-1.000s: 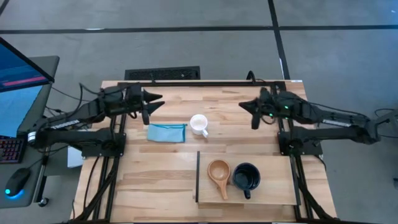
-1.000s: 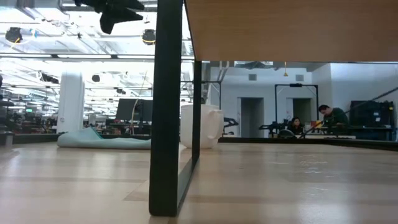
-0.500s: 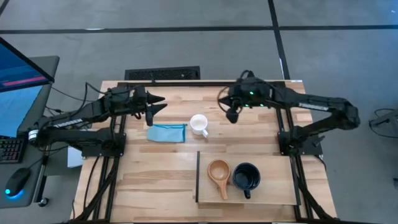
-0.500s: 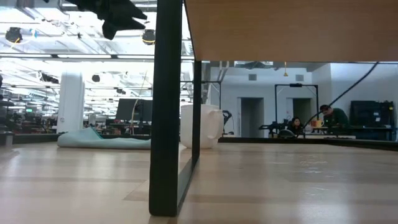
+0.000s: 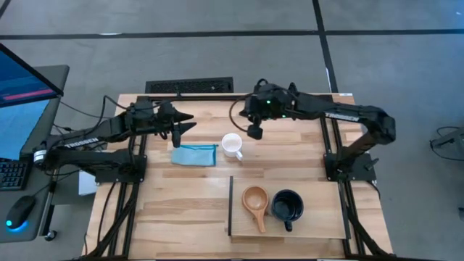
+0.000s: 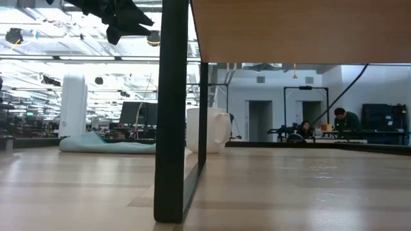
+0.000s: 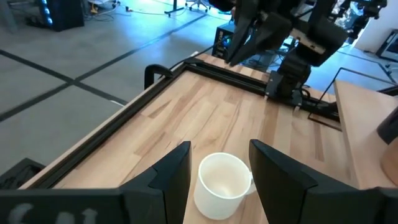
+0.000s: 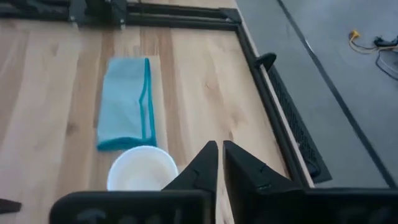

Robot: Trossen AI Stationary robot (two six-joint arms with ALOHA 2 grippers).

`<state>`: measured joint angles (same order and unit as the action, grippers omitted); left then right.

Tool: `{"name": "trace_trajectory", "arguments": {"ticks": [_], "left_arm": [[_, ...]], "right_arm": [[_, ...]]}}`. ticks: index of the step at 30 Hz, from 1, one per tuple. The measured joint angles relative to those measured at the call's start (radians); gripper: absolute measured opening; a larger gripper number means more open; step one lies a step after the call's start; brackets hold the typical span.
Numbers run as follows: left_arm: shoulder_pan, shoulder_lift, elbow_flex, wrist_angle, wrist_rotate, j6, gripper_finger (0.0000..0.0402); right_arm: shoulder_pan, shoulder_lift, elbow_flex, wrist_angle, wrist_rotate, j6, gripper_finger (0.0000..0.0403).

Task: Stack small to large cups/mugs on shelf
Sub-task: Put the white mug on the shelf

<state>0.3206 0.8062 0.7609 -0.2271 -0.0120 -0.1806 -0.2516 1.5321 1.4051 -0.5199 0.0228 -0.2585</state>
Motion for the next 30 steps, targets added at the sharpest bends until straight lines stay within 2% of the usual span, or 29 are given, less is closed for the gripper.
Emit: {"name": "trace_trajectory", "arguments": {"ticks": [10, 16, 20, 25, 30], "left_arm": [[0.000, 0.000, 0.000, -0.002, 0.000, 0.000, 0.0153], [0.000, 0.000, 0.000, -0.002, 0.000, 0.000, 0.0153], [0.000, 0.000, 0.000, -0.003, 0.000, 0.002, 0.0153], [0.000, 0.000, 0.000, -0.010, -0.001, 0.002, 0.0153], [0.000, 0.000, 0.000, -0.022, -0.001, 0.003, 0.0153]], "right_arm": [[0.002, 0.062, 0.015, -0.024, 0.000, -0.207, 0.0104], [0.002, 0.060, 0.015, -0.009, 0.003, -0.206, 0.0165], [0.002, 0.060, 0.016, -0.011, 0.004, -0.205, 0.0192], [0.009, 0.060, 0.015, -0.028, 0.004, -0.182, 0.0208], [0.010, 0.060, 0.015, -0.022, 0.001, -0.193, 0.0207]]}}
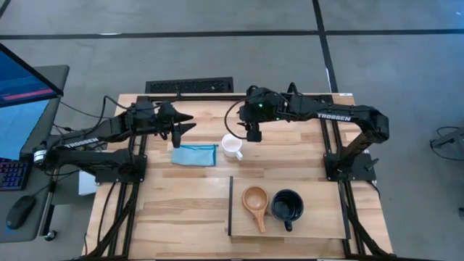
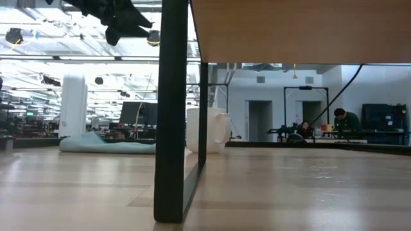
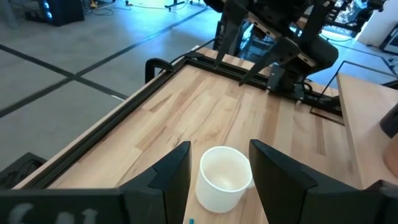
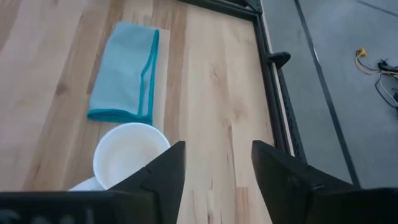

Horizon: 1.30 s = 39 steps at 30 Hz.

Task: Stack small to large cups/mugs on shelf
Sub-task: Put the white mug on the shelf

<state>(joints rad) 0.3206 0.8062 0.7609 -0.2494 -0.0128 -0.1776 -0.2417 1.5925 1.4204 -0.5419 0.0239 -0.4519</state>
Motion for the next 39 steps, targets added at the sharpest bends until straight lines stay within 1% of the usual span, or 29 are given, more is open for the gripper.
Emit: {"name": "trace_trajectory", "arguments": {"ticks": [3, 6, 7, 8, 10, 12, 14, 16, 18, 20, 24, 25, 32, 37, 39], "left_arm": [[0.000, 0.000, 0.000, -0.010, 0.000, 0.000, 0.0153], [0.000, 0.000, 0.000, -0.009, 0.000, 0.000, 0.0153], [0.000, 0.000, 0.000, -0.009, 0.000, 0.000, 0.0153], [0.000, 0.000, 0.000, -0.009, 0.000, 0.000, 0.0153], [0.000, 0.000, 0.000, -0.011, -0.001, 0.000, 0.0153], [0.000, 0.000, 0.000, -0.011, -0.001, 0.000, 0.0153], [0.000, 0.000, 0.000, -0.020, -0.001, 0.000, 0.0153], [-0.002, 0.000, 0.000, -0.026, -0.001, 0.000, 0.0153], [-0.003, 0.000, 0.000, -0.040, -0.001, 0.000, 0.0153], [-0.007, 0.000, 0.000, -0.048, 0.001, 0.000, 0.0153], [-0.007, 0.000, 0.000, -0.071, 0.002, -0.001, 0.0153], [-0.007, 0.000, 0.000, -0.078, 0.001, -0.001, 0.0153], [-0.007, 0.000, 0.000, -0.109, 0.003, -0.002, 0.0153], [-0.007, 0.000, 0.000, -0.115, 0.005, -0.002, 0.0153], [-0.007, 0.000, 0.000, -0.114, 0.005, -0.002, 0.0153]], "right_arm": [[0.000, 0.000, 0.000, 0.001, 0.000, 0.001, 0.0198], [0.014, 0.034, 0.015, 0.002, 0.000, 0.001, 0.0187], [0.017, 0.045, 0.020, -0.030, -0.001, -0.001, 0.0183], [0.027, 0.064, 0.036, -0.053, -0.001, -0.009, 0.0179], [0.049, 0.112, 0.079, -0.045, 0.000, -0.036, 0.0170], [0.061, 0.159, 0.116, -0.120, 0.002, -0.052, 0.0163], [0.072, 0.212, 0.171, -0.142, 0.000, -0.058, 0.0158], [0.078, 0.247, 0.219, -0.216, 0.001, -0.080, 0.0153], [0.079, 0.285, 0.267, -0.244, 0.001, -0.112, 0.0150], [0.085, 0.320, 0.301, -0.307, 0.003, -0.150, 0.0147], [0.094, 0.374, 0.362, -0.360, 0.003, -0.201, 0.0142], [0.096, 0.387, 0.376, -0.350, 0.003, -0.207, 0.0141], [0.091, 0.458, 0.417, -0.365, 0.003, -0.238, 0.0135], [0.079, 0.492, 0.418, -0.363, 0.007, -0.253, 0.0132], [0.071, 0.498, 0.416, -0.364, 0.023, -0.258, 0.0132]]}}
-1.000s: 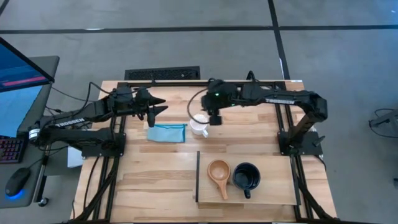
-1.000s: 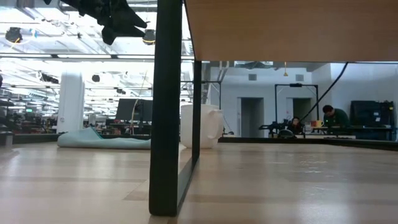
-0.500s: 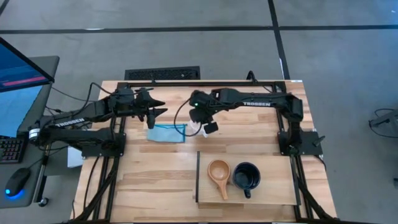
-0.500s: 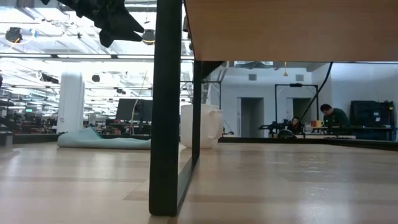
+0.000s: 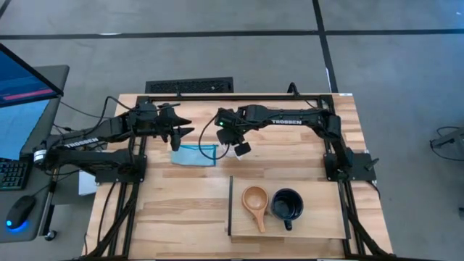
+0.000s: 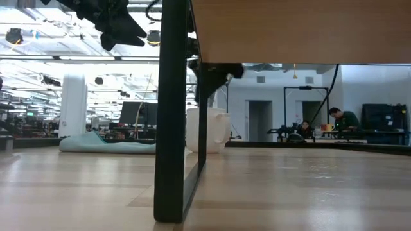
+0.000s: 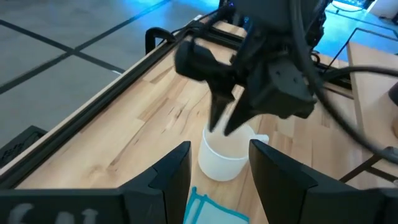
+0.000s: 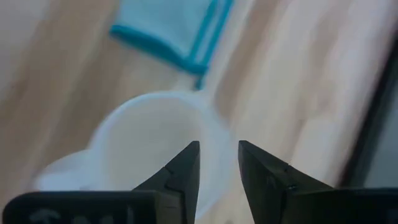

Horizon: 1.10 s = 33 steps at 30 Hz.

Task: Stack small to large cups/mugs on shelf
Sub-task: Put the white mug on the shelf

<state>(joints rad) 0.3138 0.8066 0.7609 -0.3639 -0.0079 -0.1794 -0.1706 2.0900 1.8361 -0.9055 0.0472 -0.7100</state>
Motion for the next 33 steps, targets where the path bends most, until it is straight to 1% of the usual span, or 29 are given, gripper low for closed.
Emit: {"name": "trace_trajectory", "arguments": {"ticks": [5, 14, 23, 33], "left_arm": [[0.000, 0.000, 0.000, -0.013, 0.000, 0.000, 0.0153], [0.000, 0.000, 0.000, -0.014, 0.000, 0.002, 0.0153], [0.000, 0.000, 0.000, -0.013, -0.001, 0.001, 0.0153], [0.000, 0.000, 0.000, -0.013, -0.005, 0.001, 0.0153]], "right_arm": [[-0.011, 0.016, 0.001, 0.012, 0.039, -0.027, 0.0132], [-0.028, 0.015, 0.002, 0.008, 0.034, -0.025, 0.0132], [-0.033, 0.061, -0.001, -0.022, 0.032, -0.024, 0.0132], [-0.034, 0.059, 0.001, -0.008, 0.032, -0.023, 0.0129]]}}
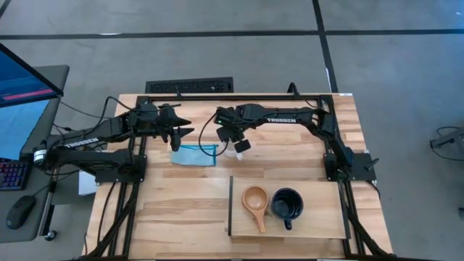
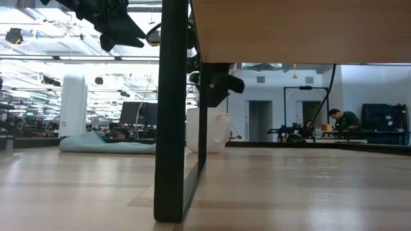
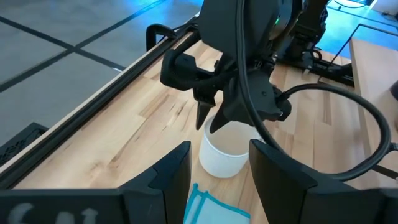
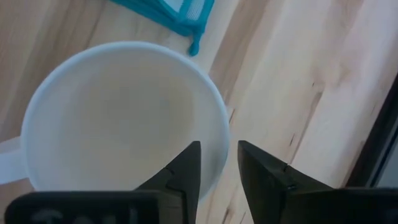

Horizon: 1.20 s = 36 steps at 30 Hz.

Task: Stack small to large cups/mugs on shelf
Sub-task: Put the white mug on the shelf

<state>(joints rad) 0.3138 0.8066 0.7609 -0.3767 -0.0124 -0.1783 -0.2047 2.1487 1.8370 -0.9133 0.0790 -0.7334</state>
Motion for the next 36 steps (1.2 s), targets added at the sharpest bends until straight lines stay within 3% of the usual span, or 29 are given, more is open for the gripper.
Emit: {"name": "trace_trajectory", "arguments": {"ticks": [20, 36], "left_arm": [[0.000, 0.000, 0.000, -0.001, 0.001, 0.000, 0.0153], [0.000, 0.000, 0.000, -0.004, 0.001, 0.001, 0.0153]], "right_arm": [[-0.001, -0.002, 0.000, -0.015, -0.003, 0.033, 0.0010], [-0.037, -0.033, -0.002, -0.131, -0.002, 0.165, 0.0002]]}}
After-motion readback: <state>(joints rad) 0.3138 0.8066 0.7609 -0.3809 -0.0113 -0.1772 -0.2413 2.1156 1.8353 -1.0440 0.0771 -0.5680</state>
